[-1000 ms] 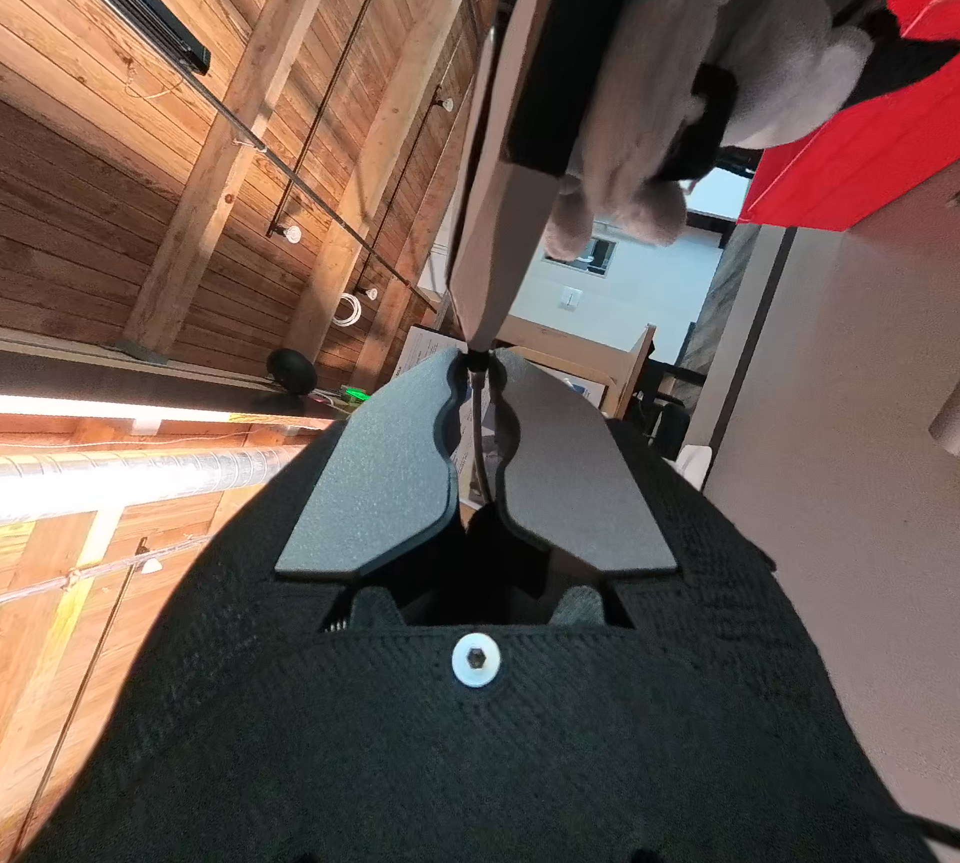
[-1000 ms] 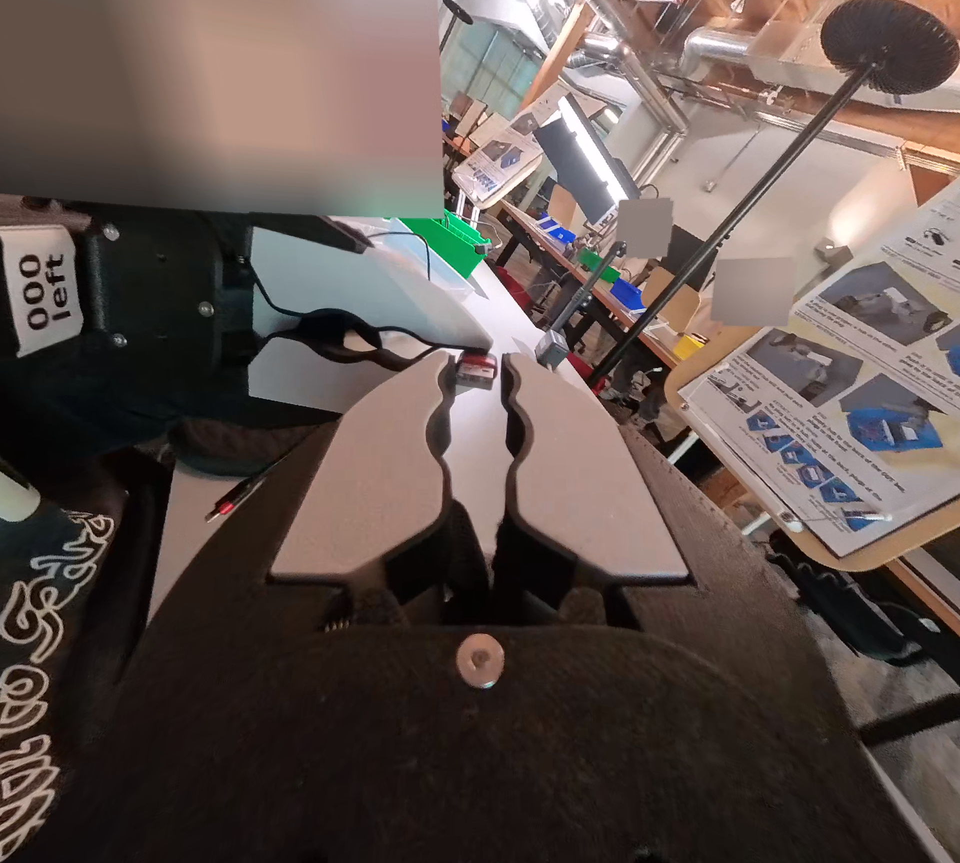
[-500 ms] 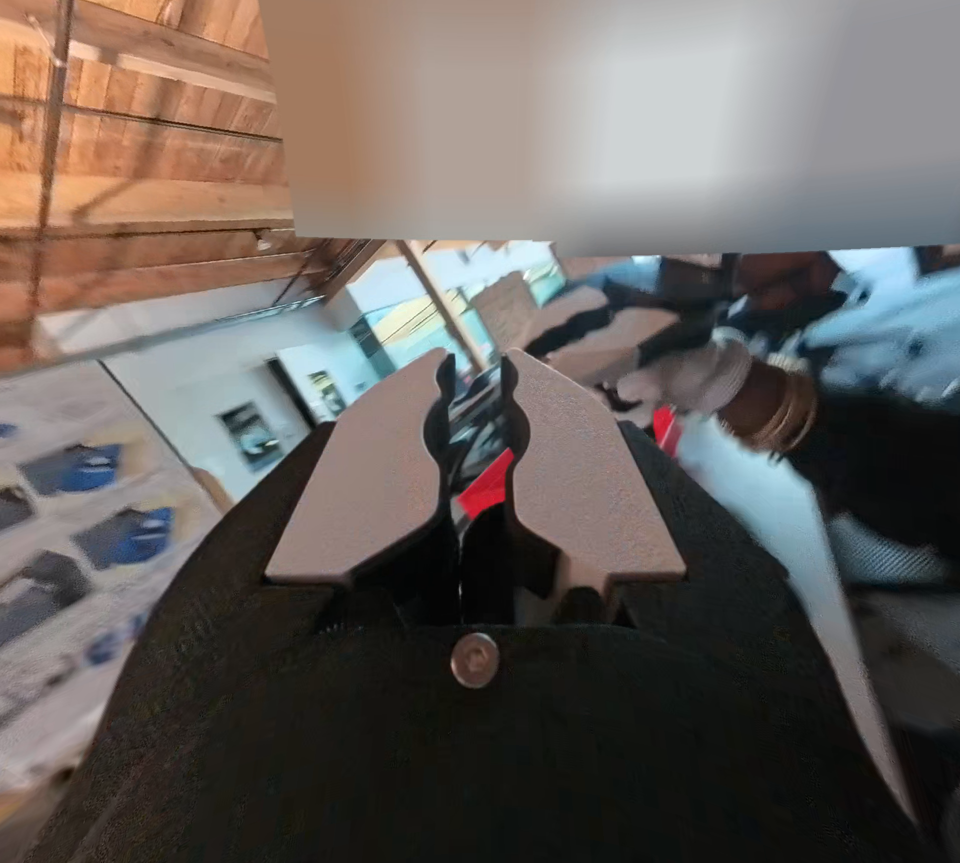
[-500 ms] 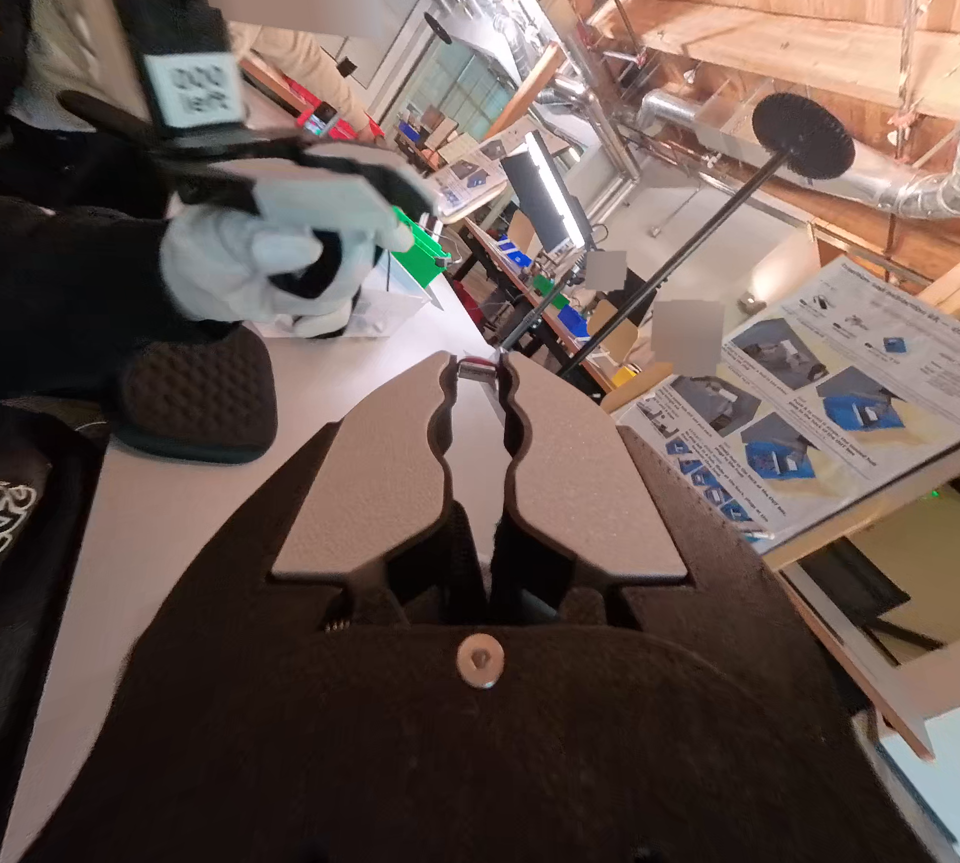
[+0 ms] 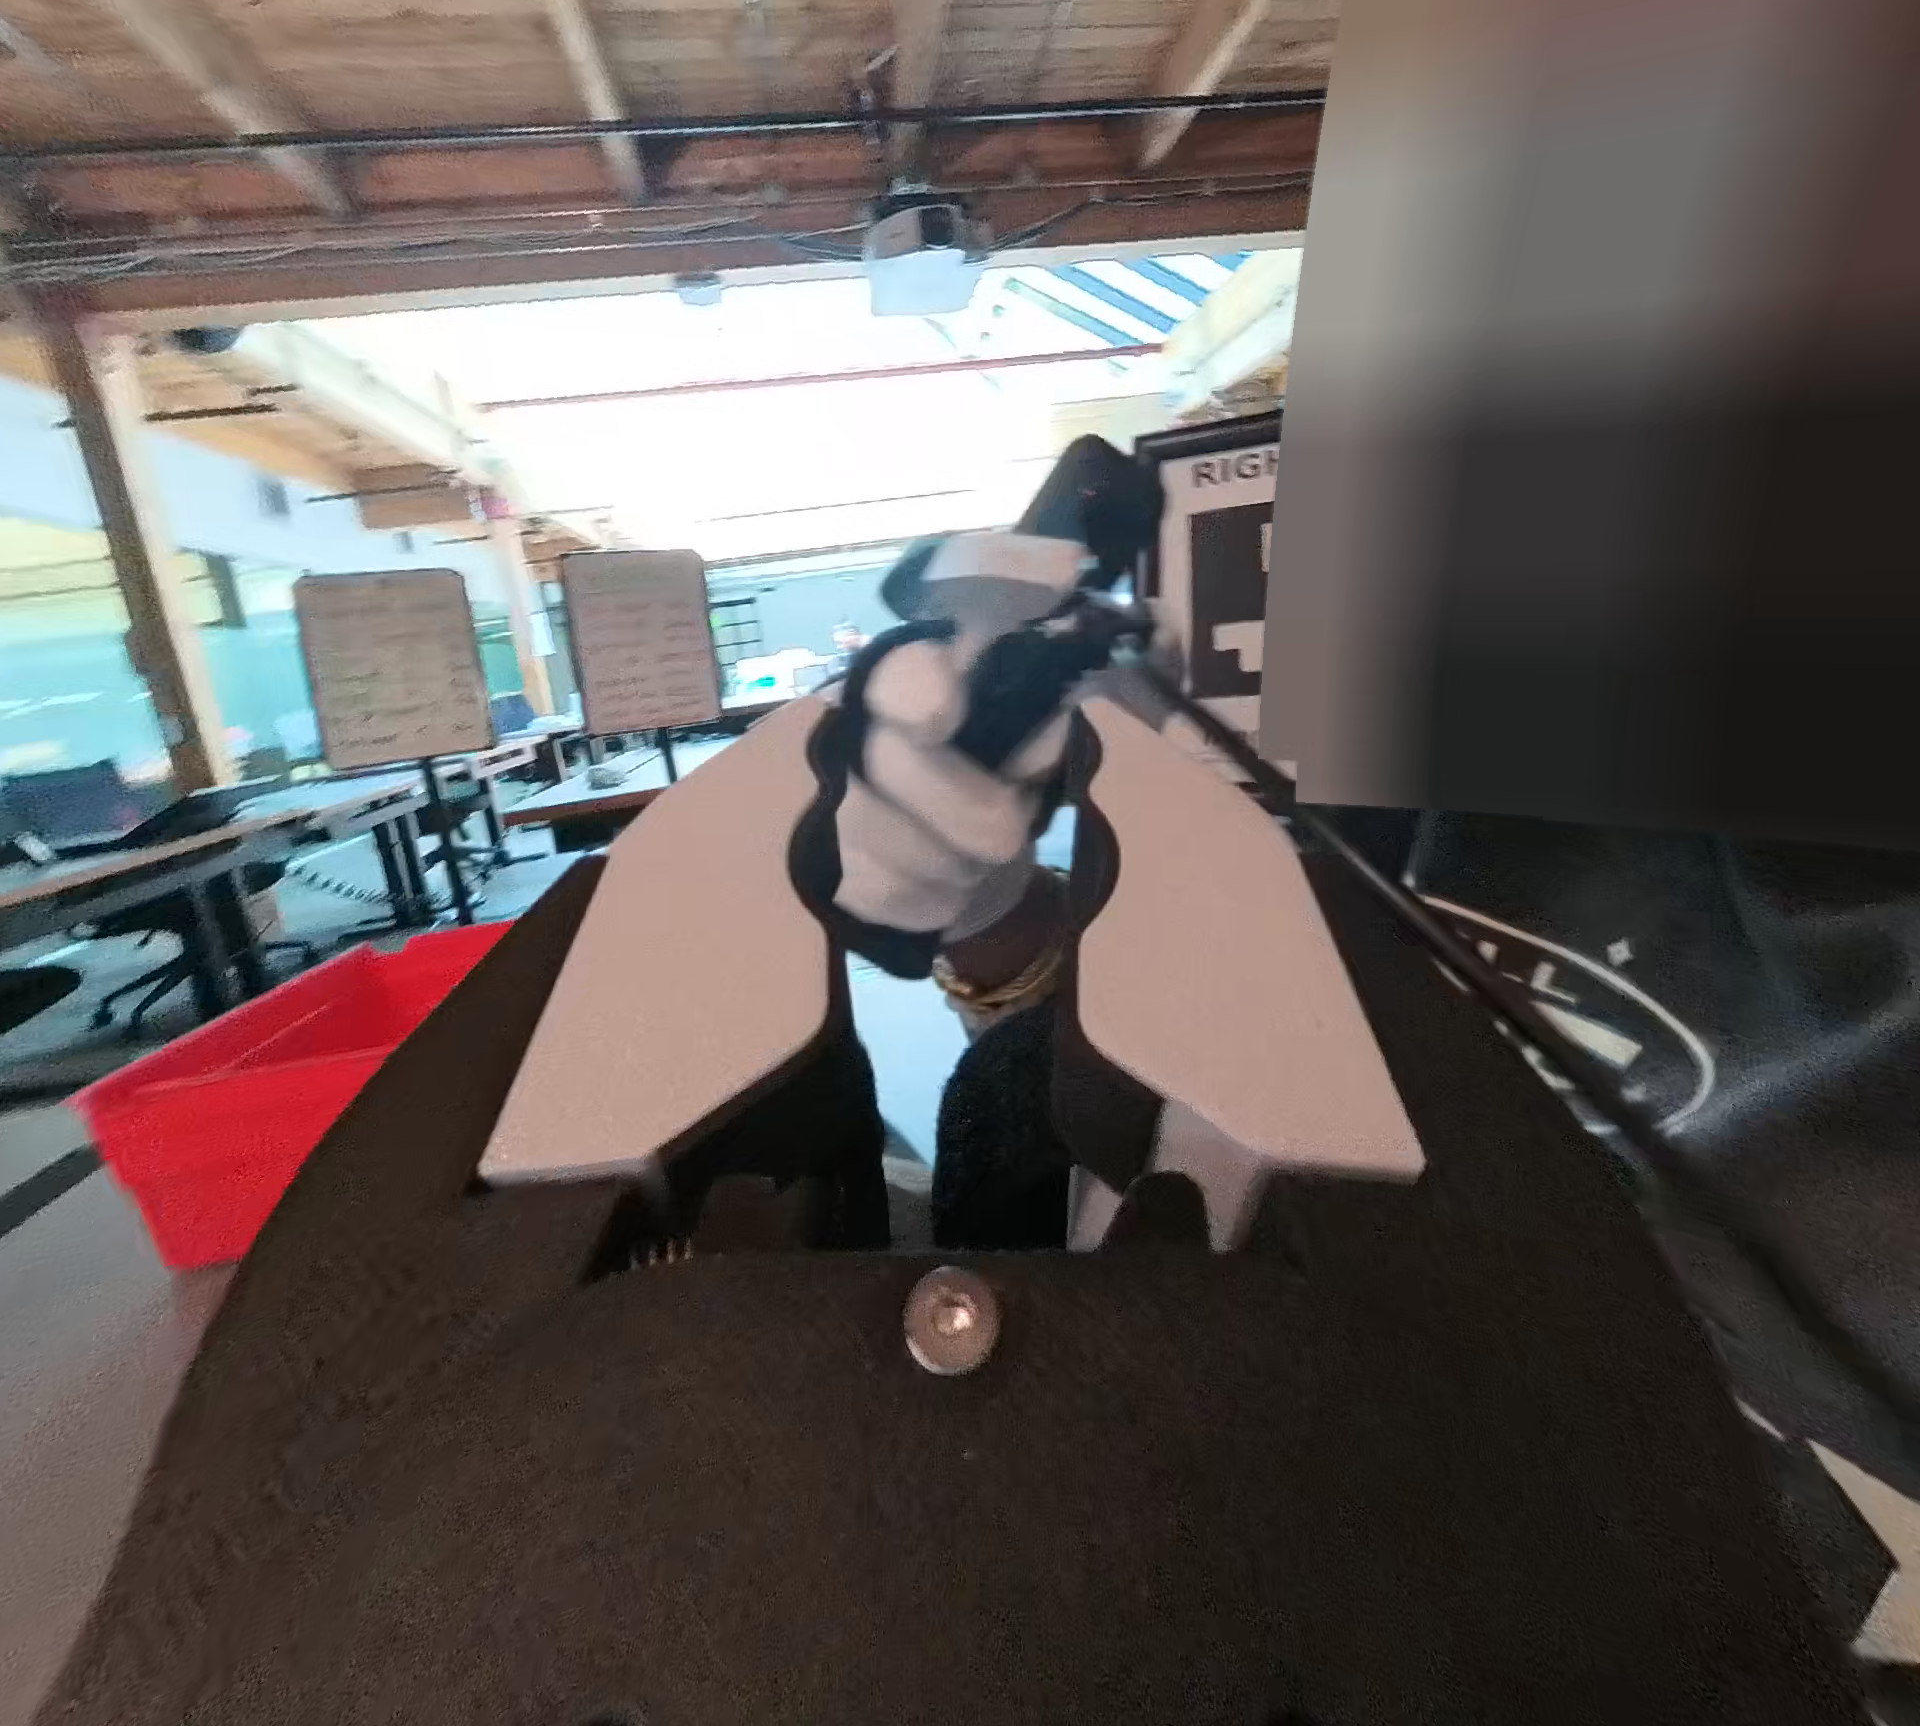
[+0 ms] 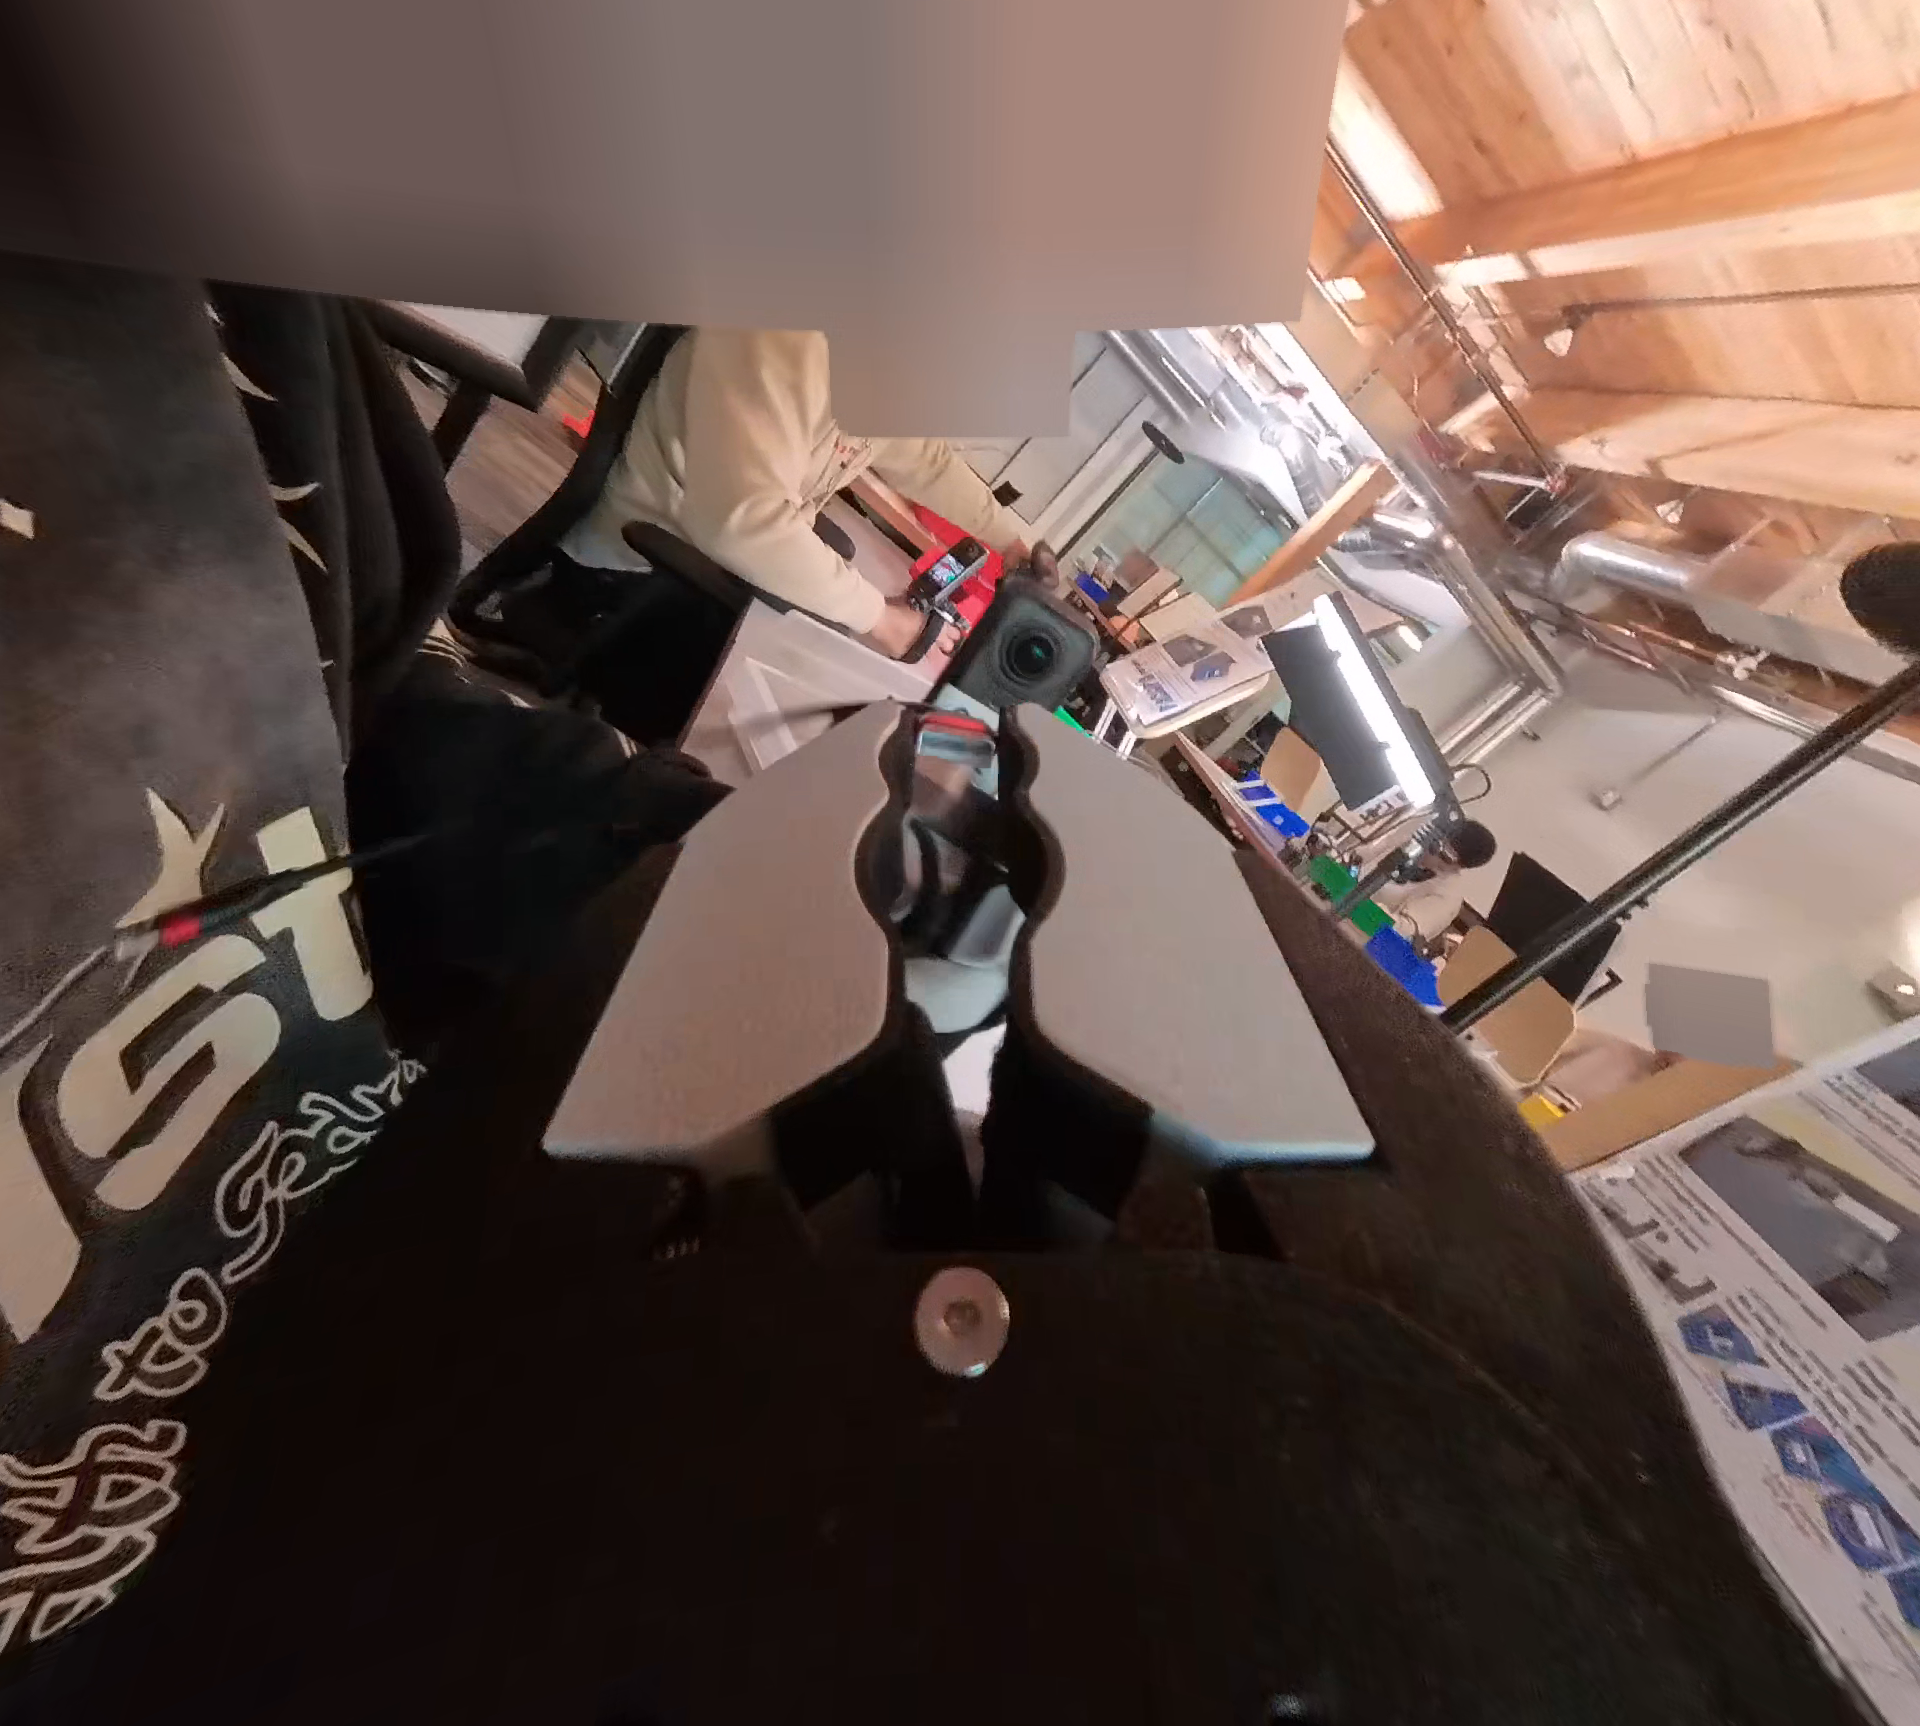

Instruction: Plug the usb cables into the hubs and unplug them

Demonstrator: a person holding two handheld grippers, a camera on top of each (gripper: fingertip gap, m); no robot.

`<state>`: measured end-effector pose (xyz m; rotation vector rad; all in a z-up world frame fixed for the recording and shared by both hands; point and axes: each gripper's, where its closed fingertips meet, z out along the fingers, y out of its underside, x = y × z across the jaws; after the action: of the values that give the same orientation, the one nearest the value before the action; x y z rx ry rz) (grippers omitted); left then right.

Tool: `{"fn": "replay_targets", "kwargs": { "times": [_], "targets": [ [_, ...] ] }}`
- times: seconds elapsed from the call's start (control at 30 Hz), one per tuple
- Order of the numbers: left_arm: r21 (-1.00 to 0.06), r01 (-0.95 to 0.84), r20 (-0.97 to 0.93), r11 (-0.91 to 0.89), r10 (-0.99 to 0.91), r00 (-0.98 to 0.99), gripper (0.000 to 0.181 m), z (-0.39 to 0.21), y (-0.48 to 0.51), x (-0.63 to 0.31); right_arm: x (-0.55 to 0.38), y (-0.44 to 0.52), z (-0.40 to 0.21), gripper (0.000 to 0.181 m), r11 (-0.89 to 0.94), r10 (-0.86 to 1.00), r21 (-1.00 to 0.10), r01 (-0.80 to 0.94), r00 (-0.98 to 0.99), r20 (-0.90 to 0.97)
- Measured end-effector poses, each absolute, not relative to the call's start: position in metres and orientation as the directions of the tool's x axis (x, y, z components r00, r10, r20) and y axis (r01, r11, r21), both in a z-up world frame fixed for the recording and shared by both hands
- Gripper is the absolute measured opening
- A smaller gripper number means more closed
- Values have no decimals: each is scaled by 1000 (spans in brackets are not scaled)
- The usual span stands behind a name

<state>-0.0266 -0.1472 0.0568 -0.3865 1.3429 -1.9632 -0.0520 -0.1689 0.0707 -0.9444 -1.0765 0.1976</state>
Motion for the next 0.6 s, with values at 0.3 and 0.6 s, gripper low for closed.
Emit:
{"fn": "replay_targets", "kwargs": {
  "times": [0.3, 0.6],
  "targets": [
    [-855, 519, -328, -7, -767, -552, 43, 65, -163, -33, -44, -149, 67, 15, 562, 541, -760, 325, 551, 636],
    [-826, 563, -319, -31, -798, -511, 21, 77, -147, -44, -42, -142, 64, 15, 549, 526, -764, 339, 570, 631]
  ]
}}
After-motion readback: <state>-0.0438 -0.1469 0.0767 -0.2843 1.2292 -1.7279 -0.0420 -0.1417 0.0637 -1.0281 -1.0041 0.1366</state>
